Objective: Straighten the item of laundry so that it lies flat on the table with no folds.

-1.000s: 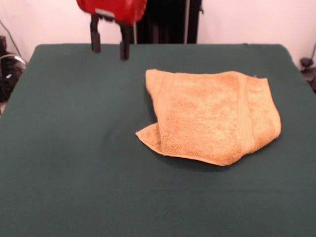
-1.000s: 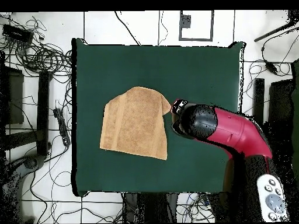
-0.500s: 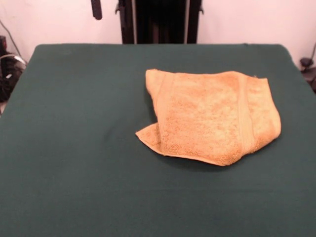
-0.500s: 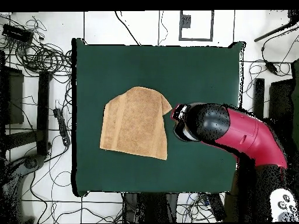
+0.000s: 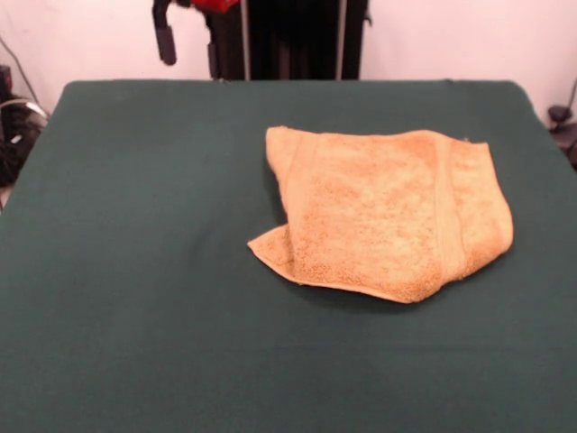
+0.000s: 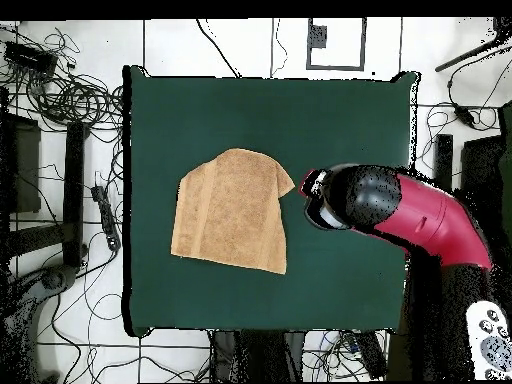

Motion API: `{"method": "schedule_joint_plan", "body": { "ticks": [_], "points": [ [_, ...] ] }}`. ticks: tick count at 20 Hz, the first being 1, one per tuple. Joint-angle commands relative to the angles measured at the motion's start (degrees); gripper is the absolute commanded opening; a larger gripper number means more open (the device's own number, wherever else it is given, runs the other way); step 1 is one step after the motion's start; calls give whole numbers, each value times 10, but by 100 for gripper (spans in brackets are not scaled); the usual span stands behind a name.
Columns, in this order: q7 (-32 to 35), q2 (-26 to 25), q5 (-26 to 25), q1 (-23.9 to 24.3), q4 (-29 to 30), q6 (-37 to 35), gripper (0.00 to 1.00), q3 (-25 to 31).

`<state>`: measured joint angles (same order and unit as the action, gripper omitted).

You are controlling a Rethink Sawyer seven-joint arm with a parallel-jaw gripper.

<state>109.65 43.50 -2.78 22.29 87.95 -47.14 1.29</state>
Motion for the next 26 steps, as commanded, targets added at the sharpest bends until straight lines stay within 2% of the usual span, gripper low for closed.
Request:
{"method": "schedule_joint_plan", "body": {
  "ticks": [1,4,8,13,26],
  "points": [
    [53,-72,23,-10,15,63,100,60],
    [60,-77,24,-11,25,85,100,58],
    [55,-81,27,-15,27,68,100,58],
    [66,-80,27,-30,38,85,100,54],
    [97,-95,40,-63,10,49,100,32]
  ]
}}
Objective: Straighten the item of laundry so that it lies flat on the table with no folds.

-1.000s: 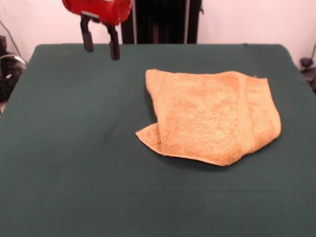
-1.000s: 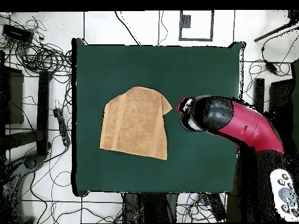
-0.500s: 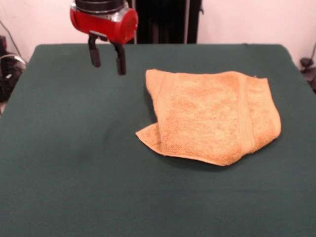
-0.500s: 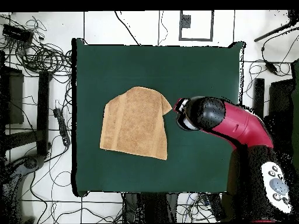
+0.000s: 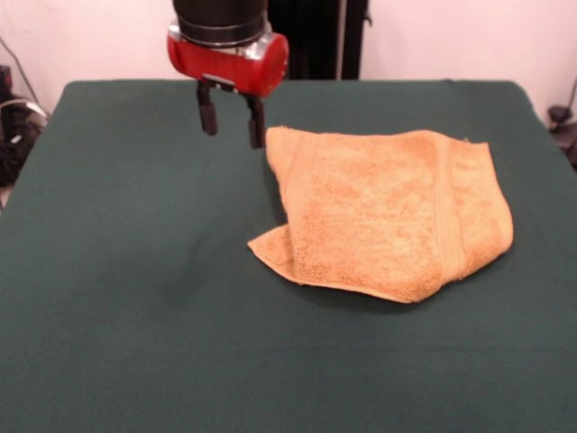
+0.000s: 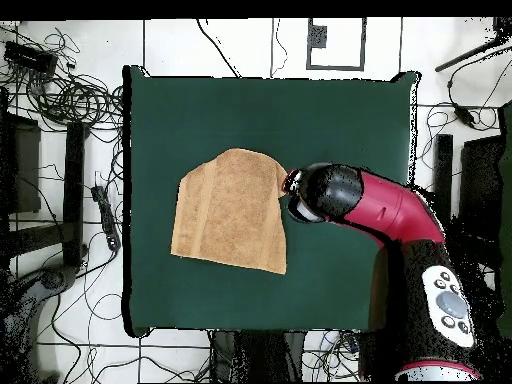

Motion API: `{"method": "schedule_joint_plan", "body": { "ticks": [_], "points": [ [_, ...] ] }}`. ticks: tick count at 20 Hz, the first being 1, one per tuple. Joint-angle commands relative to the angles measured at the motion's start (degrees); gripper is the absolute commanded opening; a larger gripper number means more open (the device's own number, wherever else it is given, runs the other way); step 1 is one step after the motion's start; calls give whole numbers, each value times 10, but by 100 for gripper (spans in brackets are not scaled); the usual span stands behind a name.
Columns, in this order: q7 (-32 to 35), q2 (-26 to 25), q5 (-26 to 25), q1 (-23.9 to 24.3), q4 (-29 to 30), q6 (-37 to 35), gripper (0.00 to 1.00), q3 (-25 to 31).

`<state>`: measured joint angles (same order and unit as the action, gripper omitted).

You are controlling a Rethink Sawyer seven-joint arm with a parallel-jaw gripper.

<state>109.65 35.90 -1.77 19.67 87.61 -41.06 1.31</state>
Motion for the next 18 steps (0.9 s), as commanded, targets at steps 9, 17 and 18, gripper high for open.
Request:
{"method": "schedule_joint_plan", "body": {
  "ticks": [9,17,18],
  "points": [
    [111,-36,40,-43,-3,4,100,20],
    [98,-38,43,-43,-6,18,100,24],
    [97,-38,43,-43,-7,17,100,22]
  ]
}}
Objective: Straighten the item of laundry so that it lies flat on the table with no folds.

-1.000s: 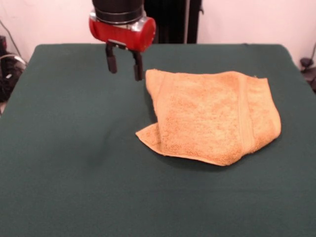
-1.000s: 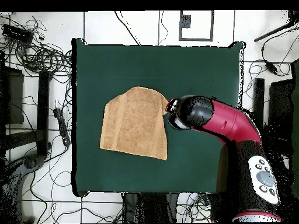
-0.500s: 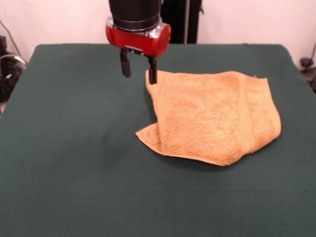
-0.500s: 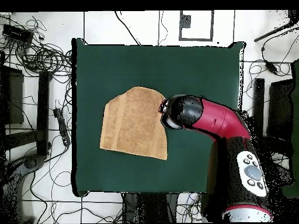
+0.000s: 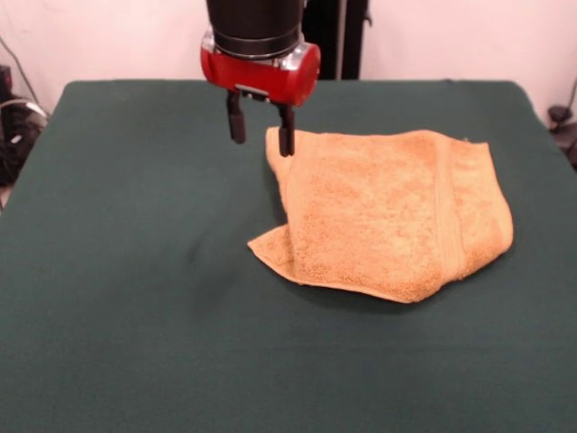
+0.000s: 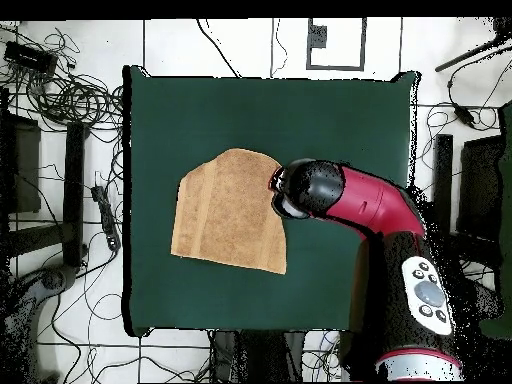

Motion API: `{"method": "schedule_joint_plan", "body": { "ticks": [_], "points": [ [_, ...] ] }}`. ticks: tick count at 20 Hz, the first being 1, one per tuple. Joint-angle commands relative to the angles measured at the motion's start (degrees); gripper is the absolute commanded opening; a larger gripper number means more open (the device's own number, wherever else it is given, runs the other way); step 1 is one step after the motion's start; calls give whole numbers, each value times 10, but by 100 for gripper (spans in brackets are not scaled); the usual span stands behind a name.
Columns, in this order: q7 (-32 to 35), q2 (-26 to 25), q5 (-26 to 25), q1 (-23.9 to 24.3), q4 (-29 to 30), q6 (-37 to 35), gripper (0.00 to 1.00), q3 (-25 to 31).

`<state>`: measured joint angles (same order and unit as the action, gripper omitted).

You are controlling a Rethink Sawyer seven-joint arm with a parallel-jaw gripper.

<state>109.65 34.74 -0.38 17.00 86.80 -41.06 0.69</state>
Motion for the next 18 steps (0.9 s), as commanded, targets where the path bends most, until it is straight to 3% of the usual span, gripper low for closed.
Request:
{"method": "schedule_joint_plan", "body": {
  "ticks": [1,18],
  "points": [
    [99,-28,29,-17,-4,11,100,25],
    [90,-46,34,-14,-57,-20,100,18]
  ]
}}
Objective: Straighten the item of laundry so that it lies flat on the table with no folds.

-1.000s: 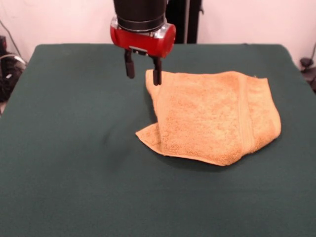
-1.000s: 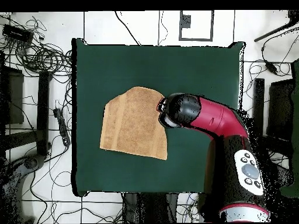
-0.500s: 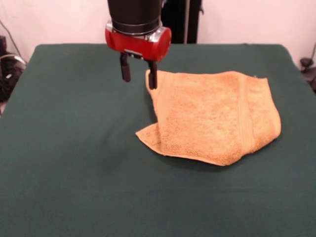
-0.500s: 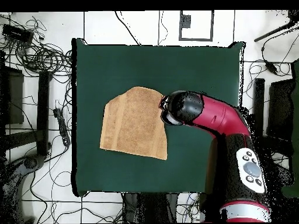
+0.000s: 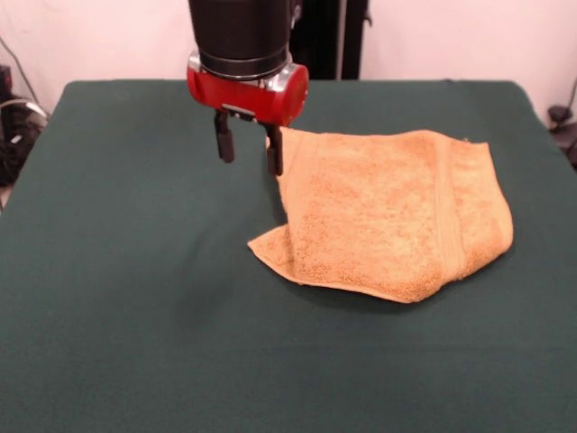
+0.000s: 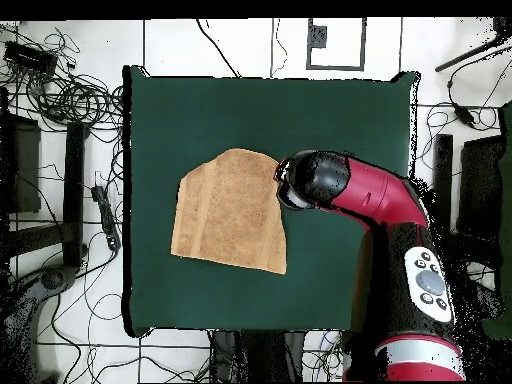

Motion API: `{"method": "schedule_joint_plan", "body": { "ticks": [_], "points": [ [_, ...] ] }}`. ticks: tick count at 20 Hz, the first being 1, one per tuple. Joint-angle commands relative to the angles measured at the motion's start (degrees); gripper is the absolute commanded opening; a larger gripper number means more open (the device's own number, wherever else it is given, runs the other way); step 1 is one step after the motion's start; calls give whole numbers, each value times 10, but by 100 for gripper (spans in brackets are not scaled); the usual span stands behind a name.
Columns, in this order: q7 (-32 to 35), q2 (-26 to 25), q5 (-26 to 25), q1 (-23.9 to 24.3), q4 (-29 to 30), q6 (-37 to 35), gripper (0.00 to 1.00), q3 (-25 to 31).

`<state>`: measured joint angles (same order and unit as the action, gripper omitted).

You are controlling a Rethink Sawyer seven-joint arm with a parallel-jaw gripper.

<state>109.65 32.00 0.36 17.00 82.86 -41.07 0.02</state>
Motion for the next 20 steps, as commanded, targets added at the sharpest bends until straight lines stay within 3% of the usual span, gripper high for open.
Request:
{"method": "schedule_joint_plan", "body": {
  "ticks": [1,20],
  "points": [
    [90,-19,26,-15,-21,-25,100,24],
    [102,-30,29,-26,-37,-39,100,18]
  ]
}}
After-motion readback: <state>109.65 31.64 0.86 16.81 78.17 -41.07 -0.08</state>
